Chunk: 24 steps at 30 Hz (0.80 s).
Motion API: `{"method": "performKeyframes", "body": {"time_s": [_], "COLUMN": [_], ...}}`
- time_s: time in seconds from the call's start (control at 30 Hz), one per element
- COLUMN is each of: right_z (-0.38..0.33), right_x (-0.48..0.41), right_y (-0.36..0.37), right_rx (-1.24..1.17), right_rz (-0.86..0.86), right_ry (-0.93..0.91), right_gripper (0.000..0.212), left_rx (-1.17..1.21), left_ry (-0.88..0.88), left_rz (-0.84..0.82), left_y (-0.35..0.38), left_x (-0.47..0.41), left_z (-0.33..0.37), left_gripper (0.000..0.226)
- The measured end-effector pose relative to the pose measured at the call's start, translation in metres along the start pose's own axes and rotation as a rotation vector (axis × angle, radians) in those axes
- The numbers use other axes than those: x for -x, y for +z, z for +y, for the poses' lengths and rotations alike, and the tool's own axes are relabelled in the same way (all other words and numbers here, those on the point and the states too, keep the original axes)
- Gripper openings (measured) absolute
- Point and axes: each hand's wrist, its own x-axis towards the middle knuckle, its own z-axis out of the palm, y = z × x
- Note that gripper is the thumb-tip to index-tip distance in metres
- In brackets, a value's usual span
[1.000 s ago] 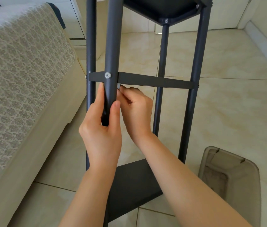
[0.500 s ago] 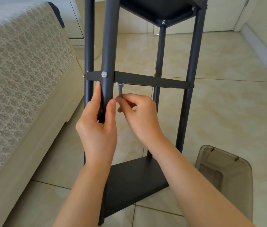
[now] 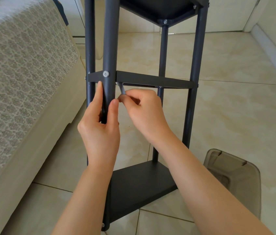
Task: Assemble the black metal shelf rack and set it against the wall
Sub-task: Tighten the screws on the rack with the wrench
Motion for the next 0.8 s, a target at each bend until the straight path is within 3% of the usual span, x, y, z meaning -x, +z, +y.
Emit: {"method": "performKeyframes", "body": {"time_s": [0.43,0.8], "right_z": [0.008,0.025], "right_x": [0.002,-0.005], "right_y": [0.008,0.043], "right_rx": [0.001,0.056], "right_rz": [0.04,0.316], "right_ry": [-0.075,-0.188], "right_gripper": [0.019,0.022], "left_rx": [-0.028,-0.051], "left_ry": [0.017,0.041], "left_rz": [-0.008,0.021], "left_y": [-0.003,-0.002], "left_x": [-0.001,0.001], "left_z": [-0.004,-0.004], "left_gripper": [0.049,0.049]}}
